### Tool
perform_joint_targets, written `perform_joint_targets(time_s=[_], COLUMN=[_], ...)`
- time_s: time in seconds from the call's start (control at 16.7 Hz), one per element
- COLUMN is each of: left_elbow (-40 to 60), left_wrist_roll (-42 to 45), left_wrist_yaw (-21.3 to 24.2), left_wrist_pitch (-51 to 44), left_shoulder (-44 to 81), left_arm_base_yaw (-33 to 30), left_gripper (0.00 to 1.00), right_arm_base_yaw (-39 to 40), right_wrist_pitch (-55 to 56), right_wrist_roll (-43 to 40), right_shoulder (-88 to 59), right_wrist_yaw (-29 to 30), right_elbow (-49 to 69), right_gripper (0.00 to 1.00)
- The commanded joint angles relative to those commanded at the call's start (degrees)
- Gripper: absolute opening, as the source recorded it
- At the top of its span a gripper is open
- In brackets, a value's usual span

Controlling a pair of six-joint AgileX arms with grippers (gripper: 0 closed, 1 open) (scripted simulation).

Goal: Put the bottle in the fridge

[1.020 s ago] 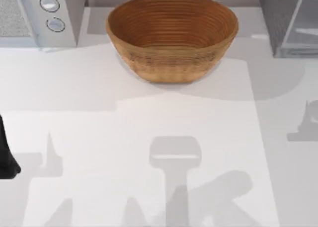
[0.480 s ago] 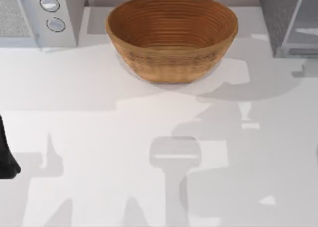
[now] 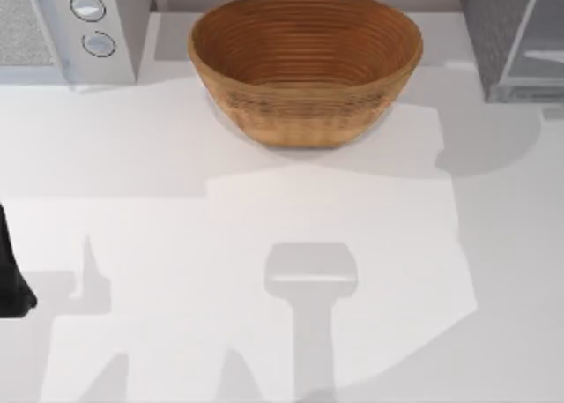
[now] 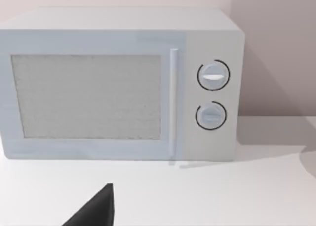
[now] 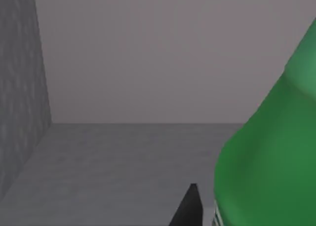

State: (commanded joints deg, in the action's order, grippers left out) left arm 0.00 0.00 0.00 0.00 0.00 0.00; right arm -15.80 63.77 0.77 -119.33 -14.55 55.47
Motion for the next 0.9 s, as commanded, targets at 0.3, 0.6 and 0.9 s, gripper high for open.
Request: perform_joint_targets(time_s=[0.3,0.6,0.9], left_elbow=[0.0,0.0,0.0], left_wrist_roll=[0.0,0.0,0.0], left_wrist_yaw=[0.0,0.0,0.0], left_wrist_pitch=[0.0,0.0,0.0], left_shoulder=[0.0,0.0,0.0], left_arm_base_yaw=[0.0,0.0,0.0], left_gripper=[1.0,1.0,1.0], right_arm_base_yaw=[-0.21,0.46,1.87], right_wrist_pitch=[0.96,-1.31,-7.81], right_wrist_roll=[0.08,0.23,-0.06], right_shoulder=[-1.53,-4.3,-11.7], right_wrist_yaw=[-0.22,0.28,1.71], right_elbow=[0.85,4.61,19.96], right_gripper=[0.01,0.01,0.01])
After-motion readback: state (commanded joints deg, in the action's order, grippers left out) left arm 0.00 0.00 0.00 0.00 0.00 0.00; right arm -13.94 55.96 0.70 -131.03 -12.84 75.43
